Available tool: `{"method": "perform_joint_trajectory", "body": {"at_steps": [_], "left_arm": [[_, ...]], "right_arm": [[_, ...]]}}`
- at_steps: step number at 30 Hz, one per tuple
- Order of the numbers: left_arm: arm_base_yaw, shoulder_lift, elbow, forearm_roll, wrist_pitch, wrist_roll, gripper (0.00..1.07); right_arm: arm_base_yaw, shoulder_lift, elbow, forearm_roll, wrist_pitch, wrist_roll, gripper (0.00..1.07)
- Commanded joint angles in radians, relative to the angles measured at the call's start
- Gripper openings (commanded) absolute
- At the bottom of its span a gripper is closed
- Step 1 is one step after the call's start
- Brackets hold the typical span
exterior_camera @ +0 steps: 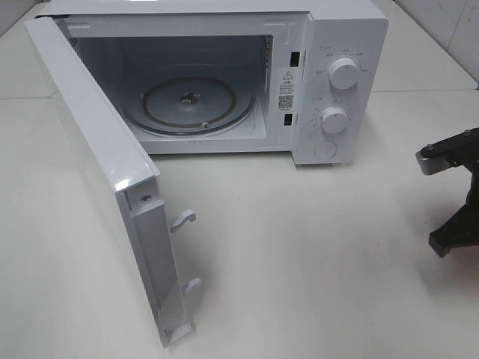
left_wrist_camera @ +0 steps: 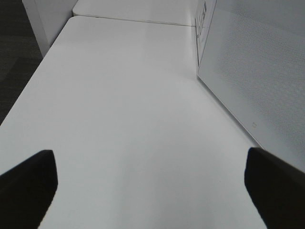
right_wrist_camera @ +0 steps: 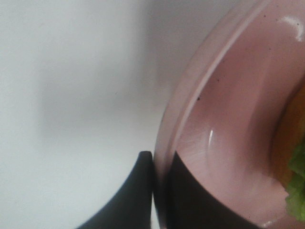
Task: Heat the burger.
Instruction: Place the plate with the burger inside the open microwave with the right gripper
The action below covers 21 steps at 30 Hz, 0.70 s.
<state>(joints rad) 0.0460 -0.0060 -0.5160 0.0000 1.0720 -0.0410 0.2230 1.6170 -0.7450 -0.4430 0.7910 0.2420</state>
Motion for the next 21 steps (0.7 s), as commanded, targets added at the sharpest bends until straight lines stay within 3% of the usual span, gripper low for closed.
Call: {"method": "perform_joint_trajectory", "body": {"at_steps": [1, 8, 10, 13, 15, 21], "left_arm": [[0.003, -0.013, -0.001, -0.007, -0.001, 0.000, 1.02], [0.003, -0.013, -0.001, -0.007, -0.001, 0.000, 1.02], [0.003, -0.013, -0.001, -0.007, -0.001, 0.000, 1.02], [0.003, -0.013, -0.001, -0.007, -0.001, 0.000, 1.02], [0.003, -0.013, -0.001, -0.007, -0.001, 0.000, 1.02], [0.003, -0.013, -0.001, -0.007, -0.001, 0.000, 1.02]], "right_arm": [[0.112, -0.071, 0.048, -0.064, 0.082, 0.034, 0.00], [0.274, -0.126, 0.101, -0.064, 0.107, 0.034, 0.00], [0.382, -0.138, 0.127, -0.075, 0.102, 0.032, 0.00], [0.402, -0.138, 0.127, -0.074, 0.100, 0.029, 0.00], [0.484, -0.138, 0.127, -0.095, 0.058, -0.004, 0.00], [0.575, -0.138, 0.127, -0.119, -0.002, -0.081, 0.00]]}}
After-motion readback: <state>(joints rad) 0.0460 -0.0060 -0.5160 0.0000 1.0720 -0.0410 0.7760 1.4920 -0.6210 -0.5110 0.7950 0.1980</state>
